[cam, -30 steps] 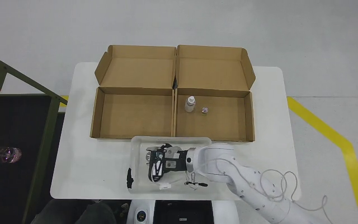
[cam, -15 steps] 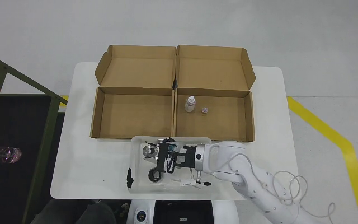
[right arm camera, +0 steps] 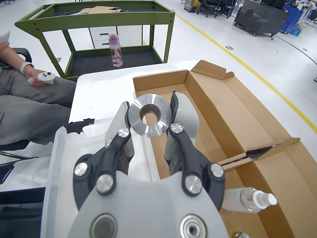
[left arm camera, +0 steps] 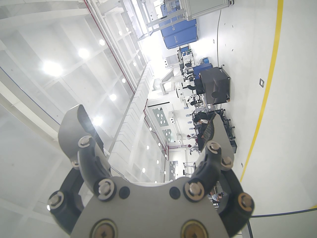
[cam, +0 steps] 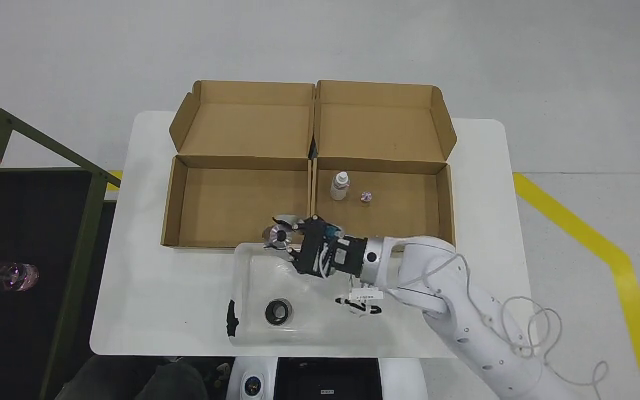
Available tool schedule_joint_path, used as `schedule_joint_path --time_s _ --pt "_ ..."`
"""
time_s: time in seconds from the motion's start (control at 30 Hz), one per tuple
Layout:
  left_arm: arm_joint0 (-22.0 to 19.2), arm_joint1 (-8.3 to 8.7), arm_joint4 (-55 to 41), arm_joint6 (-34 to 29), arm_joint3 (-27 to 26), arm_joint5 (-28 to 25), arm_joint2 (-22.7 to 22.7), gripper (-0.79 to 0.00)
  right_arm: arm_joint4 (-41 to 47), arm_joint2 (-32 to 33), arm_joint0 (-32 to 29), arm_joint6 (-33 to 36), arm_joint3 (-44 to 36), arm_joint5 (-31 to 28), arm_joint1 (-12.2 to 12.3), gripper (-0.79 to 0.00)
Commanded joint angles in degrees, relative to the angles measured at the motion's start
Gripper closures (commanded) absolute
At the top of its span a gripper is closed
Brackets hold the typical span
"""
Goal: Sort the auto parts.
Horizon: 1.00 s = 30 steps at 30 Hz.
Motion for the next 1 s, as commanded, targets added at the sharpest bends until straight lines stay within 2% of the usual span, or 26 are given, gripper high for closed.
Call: schedule_joint_path --time_s 0.0,0.37,0.97 --pt "0.00 0.00 0.00 0.00 0.00 0.00 0.00 -0.785 0.54 -0.22 0.86 -0.48 0.90 0.64 -0.26 0.000" --pt "0.00 0.00 0.00 0.00 0.00 0.00 0.00 -0.785 1.86 -3.52 7.17 1.15 8.31 3.84 -2.24 0.000" --pt "0.00 0.00 0.00 0.00 0.00 0.00 0.00 -0.785 2.59 -10.30 18.69 5.98 22.51 9.82 -6.97 0.000"
